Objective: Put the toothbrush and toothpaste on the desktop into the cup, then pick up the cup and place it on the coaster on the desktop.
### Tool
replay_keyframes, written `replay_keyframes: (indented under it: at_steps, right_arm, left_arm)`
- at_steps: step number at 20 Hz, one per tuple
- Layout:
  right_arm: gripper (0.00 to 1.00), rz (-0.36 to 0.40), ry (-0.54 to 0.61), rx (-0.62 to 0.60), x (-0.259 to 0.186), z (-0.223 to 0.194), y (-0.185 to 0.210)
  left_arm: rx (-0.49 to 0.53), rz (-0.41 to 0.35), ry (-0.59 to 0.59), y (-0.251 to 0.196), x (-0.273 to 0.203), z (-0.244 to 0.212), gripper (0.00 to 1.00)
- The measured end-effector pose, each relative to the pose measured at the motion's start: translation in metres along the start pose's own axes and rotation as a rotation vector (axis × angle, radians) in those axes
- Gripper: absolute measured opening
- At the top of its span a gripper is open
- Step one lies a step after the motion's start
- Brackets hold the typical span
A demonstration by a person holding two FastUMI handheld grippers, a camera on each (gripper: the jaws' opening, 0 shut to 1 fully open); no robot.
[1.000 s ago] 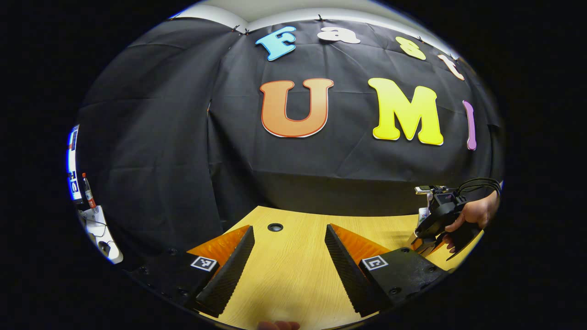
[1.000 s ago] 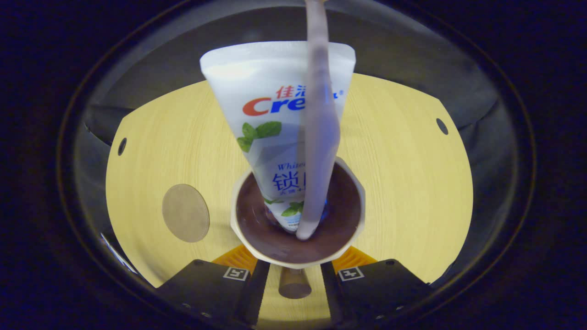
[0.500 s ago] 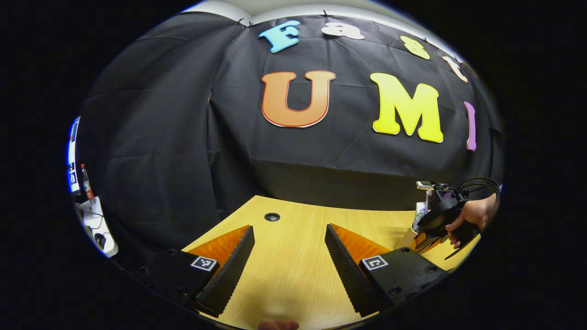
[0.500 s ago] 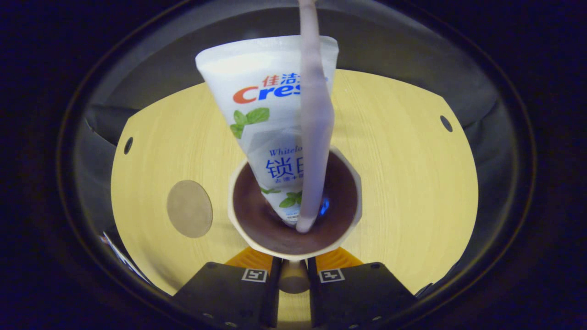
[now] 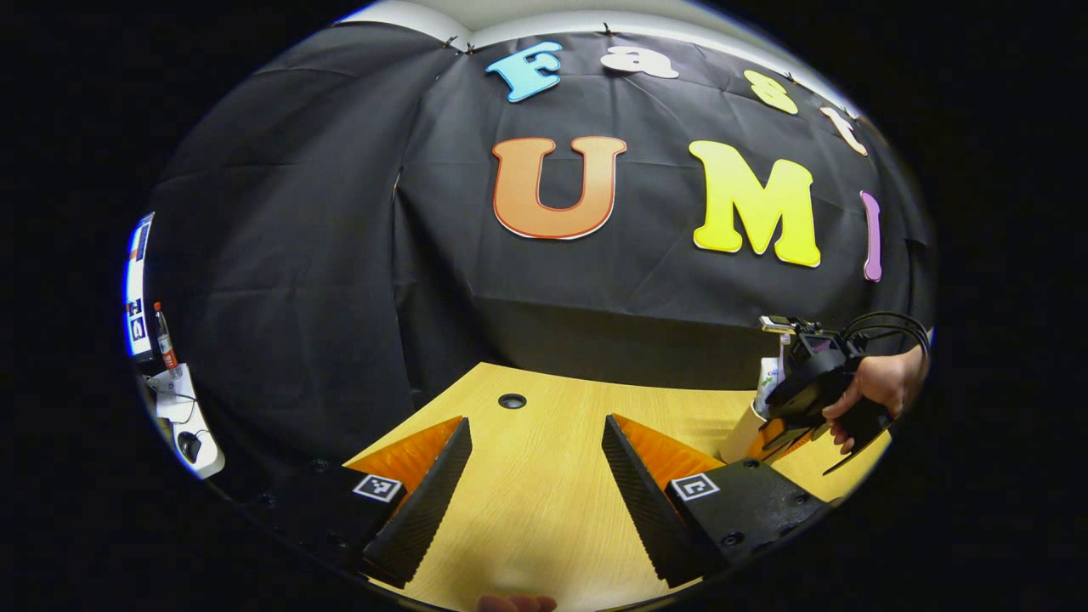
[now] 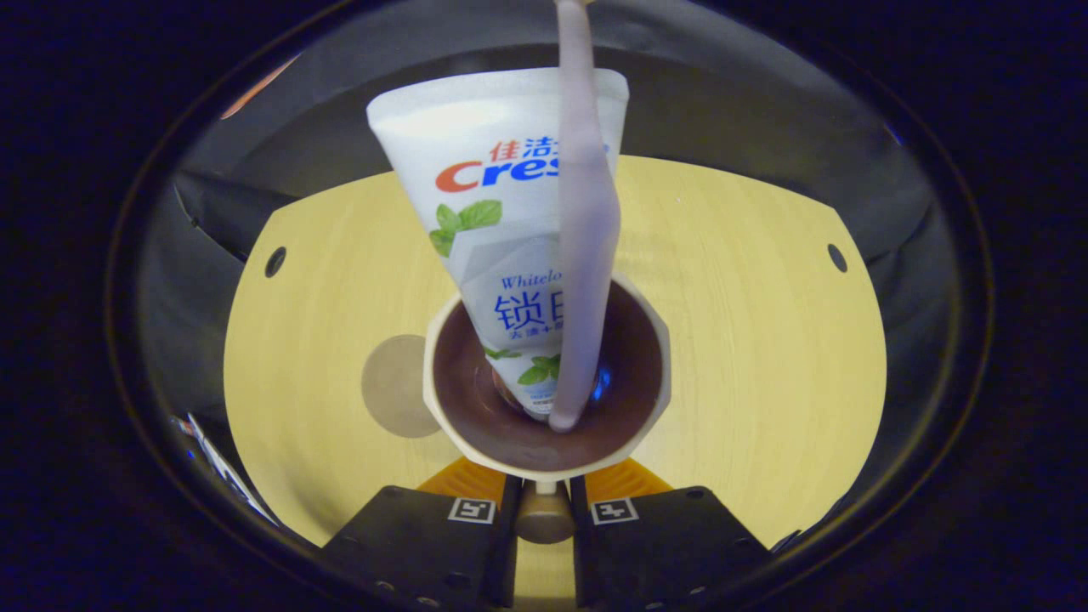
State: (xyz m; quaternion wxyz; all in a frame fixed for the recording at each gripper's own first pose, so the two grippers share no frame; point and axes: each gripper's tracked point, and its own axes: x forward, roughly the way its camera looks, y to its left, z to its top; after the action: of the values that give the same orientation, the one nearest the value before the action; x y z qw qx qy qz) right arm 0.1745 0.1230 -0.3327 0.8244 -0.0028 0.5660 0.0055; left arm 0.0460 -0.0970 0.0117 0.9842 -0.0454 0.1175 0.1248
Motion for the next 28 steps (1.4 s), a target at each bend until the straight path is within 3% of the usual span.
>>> replay_keyframes:
  at_steps: [8,22,23,28]
  right_arm:
    - [0.25,0.053,0.01,-0.126,-0.005,-0.01,0.074]
    - [0.25,-0.016,0.044,-0.161,0.001,-0.015,0.081]
    - [0.27,-0.013,0.034,-0.163,0.001,-0.013,0.08]
    - [0.74,0.016,0.001,-0.167,-0.014,-0.01,0.088]
  left_arm:
    - [-0.019,0.021,0.009,0.02,-0.011,-0.006,0.99]
    - [-0.033,0.075,0.009,0.045,-0.021,-0.009,0.99]
    - [-0.028,0.074,0.006,0.044,-0.021,-0.007,0.99]
    - [-0.014,0.054,-0.014,0.031,-0.023,0.006,0.98]
